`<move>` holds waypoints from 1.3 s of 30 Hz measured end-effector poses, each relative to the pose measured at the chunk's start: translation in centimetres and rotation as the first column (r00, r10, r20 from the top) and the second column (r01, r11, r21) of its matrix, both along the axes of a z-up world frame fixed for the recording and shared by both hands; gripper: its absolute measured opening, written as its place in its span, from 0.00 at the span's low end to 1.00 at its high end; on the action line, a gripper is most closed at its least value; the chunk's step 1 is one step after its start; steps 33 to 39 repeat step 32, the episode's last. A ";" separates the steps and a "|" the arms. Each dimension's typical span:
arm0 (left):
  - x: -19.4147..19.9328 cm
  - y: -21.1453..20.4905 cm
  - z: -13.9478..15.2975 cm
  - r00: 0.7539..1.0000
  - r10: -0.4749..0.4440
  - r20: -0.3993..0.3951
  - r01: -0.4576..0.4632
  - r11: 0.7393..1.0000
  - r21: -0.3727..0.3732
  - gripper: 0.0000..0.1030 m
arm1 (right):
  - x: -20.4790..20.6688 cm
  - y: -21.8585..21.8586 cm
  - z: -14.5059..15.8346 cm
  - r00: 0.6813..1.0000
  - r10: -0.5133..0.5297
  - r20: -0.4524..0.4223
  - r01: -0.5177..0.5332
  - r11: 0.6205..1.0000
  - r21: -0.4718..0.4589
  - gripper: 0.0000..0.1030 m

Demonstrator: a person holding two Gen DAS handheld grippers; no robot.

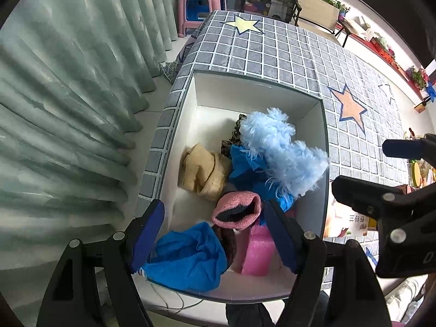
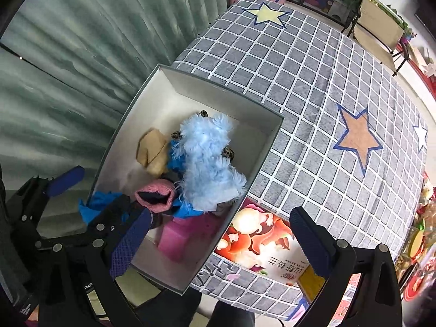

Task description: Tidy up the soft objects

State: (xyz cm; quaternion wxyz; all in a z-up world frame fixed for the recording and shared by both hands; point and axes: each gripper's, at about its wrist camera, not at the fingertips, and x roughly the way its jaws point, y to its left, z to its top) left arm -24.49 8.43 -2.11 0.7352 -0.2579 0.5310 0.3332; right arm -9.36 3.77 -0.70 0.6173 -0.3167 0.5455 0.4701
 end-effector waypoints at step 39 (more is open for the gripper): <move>-2.1 -1.3 1.1 0.994 -0.034 0.100 0.032 0.999 0.013 0.77 | -2.9 -0.9 0.9 0.997 0.033 0.064 -0.034 0.999 0.006 0.99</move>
